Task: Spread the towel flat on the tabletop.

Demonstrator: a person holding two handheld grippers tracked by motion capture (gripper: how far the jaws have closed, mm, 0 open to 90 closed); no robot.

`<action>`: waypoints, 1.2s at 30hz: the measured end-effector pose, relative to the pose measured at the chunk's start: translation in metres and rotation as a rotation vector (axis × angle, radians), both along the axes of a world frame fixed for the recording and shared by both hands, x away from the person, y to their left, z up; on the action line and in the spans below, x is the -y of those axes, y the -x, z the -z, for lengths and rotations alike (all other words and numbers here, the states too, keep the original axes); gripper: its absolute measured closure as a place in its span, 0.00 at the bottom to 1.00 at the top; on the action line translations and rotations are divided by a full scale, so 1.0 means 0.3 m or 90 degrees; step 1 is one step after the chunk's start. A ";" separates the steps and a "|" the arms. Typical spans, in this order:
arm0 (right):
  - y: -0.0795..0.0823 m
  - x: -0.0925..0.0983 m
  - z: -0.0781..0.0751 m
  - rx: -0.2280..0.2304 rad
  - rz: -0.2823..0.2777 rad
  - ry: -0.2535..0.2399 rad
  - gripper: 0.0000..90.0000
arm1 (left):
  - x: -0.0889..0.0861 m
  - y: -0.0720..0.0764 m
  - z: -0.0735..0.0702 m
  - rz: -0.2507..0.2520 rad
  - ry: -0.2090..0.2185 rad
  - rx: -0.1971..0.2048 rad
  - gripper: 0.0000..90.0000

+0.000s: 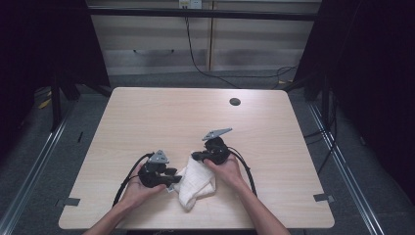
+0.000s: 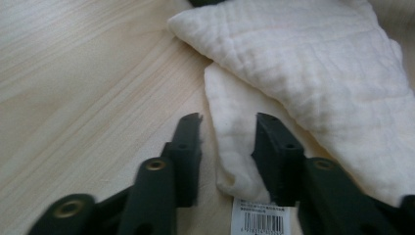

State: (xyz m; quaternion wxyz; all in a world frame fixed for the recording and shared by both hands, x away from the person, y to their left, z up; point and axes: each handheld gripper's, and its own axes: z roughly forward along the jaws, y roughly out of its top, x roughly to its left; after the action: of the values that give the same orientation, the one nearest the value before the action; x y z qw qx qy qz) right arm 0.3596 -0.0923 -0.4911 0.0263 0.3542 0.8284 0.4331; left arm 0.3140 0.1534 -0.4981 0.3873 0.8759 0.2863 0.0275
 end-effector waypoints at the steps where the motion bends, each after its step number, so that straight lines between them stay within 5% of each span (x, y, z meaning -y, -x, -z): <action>1: 0.000 0.000 0.000 0.000 0.000 0.000 0.99 | 0.000 0.000 0.000 0.000 0.000 0.000 0.57; 7: 0.002 0.045 -0.109 0.048 0.023 -0.028 1.00 | -0.074 -0.032 -0.034 -0.046 0.059 -0.015 0.46; 10: 0.002 0.082 -0.209 0.085 0.036 -0.050 1.00 | -0.117 -0.050 -0.041 -0.079 0.066 -0.013 0.43; 16: -0.001 0.121 -0.323 0.127 0.051 -0.061 1.00 | -0.158 -0.071 -0.044 -0.124 0.079 -0.010 0.34; 22: -0.008 0.143 -0.399 0.158 0.065 -0.073 1.00 | -0.157 -0.070 -0.046 -0.134 0.073 -0.005 0.31; 31: -0.027 0.169 -0.607 0.235 0.091 -0.079 1.00 | -0.157 -0.072 -0.044 -0.132 0.069 -0.003 0.31; 34: -0.042 0.172 -0.713 0.268 0.102 -0.079 1.00 | -0.160 -0.074 -0.045 -0.135 0.069 -0.002 0.31; 36: -0.045 0.173 -0.732 0.274 0.105 -0.081 1.00 | -0.161 -0.074 -0.045 -0.135 0.069 -0.001 0.31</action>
State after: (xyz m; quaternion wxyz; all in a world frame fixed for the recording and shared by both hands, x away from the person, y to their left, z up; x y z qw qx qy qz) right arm 0.3731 -0.1441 -0.2715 0.2149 0.3212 0.7433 0.5461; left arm 0.3363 0.2018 -0.4845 0.4286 0.8185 0.3788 0.0527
